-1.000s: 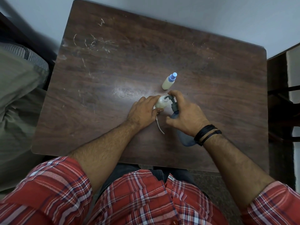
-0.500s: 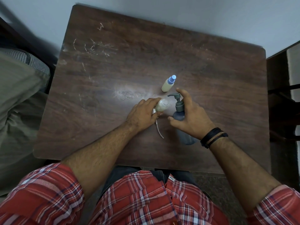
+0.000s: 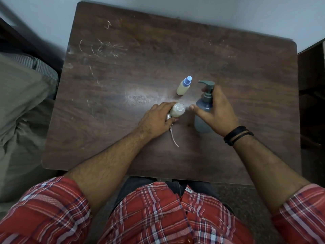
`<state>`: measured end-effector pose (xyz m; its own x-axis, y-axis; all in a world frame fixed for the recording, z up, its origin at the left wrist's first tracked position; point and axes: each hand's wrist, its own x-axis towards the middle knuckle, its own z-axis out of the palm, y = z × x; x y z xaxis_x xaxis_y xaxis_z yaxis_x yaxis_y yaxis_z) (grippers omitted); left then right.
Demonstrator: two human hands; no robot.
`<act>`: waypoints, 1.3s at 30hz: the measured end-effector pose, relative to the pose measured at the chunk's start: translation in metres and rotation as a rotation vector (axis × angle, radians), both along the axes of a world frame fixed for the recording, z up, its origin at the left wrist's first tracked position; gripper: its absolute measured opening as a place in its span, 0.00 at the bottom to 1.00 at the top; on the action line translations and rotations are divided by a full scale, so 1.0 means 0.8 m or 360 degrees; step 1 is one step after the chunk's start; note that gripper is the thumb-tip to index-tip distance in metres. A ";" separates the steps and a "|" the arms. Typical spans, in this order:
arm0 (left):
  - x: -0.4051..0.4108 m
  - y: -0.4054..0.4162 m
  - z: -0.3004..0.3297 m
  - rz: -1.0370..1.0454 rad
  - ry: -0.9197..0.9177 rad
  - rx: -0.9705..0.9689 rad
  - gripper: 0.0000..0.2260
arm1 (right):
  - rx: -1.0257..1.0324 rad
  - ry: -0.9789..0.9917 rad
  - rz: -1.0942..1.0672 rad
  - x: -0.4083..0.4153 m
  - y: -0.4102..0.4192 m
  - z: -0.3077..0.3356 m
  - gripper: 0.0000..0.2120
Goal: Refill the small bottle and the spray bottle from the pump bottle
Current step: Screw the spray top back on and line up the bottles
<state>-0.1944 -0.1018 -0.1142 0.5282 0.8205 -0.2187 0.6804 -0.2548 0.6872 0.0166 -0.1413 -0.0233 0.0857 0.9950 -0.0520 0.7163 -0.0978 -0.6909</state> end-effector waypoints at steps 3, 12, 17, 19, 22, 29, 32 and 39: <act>0.001 -0.002 0.001 -0.0013 0.0018 0.0023 0.26 | 0.0055 -0.0017 -0.0051 0.012 0.016 -0.008 0.26; -0.005 -0.006 0.014 0.0171 0.0226 0.0029 0.32 | 0.0168 0.0133 -0.0276 0.036 0.053 -0.029 0.29; -0.008 -0.004 0.029 0.0225 0.0445 -0.0160 0.26 | 0.0214 0.0202 -0.0280 0.038 0.050 -0.035 0.31; -0.008 -0.003 0.034 0.0209 0.0571 -0.0184 0.26 | 0.0211 0.0213 -0.0284 0.038 0.048 -0.036 0.32; -0.006 -0.001 0.038 0.0176 0.0687 -0.0203 0.25 | 0.0202 0.0232 -0.0305 0.038 0.039 -0.039 0.33; 0.000 0.007 0.046 0.0162 0.0795 -0.0363 0.26 | 0.0184 0.0215 -0.0312 0.039 0.023 -0.043 0.32; -0.001 0.010 0.042 0.0136 0.0791 -0.0411 0.23 | 0.0153 0.0239 -0.0324 0.043 0.020 -0.042 0.38; -0.023 0.012 0.045 0.0386 0.0402 -0.0544 0.14 | 0.0178 0.0163 -0.0489 0.038 -0.060 -0.040 0.42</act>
<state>-0.2129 -0.0920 -0.0784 0.2264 0.7720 -0.5939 0.8485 0.1431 0.5094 0.0472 -0.1889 -0.0551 0.3824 0.9234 0.0319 0.5914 -0.2181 -0.7763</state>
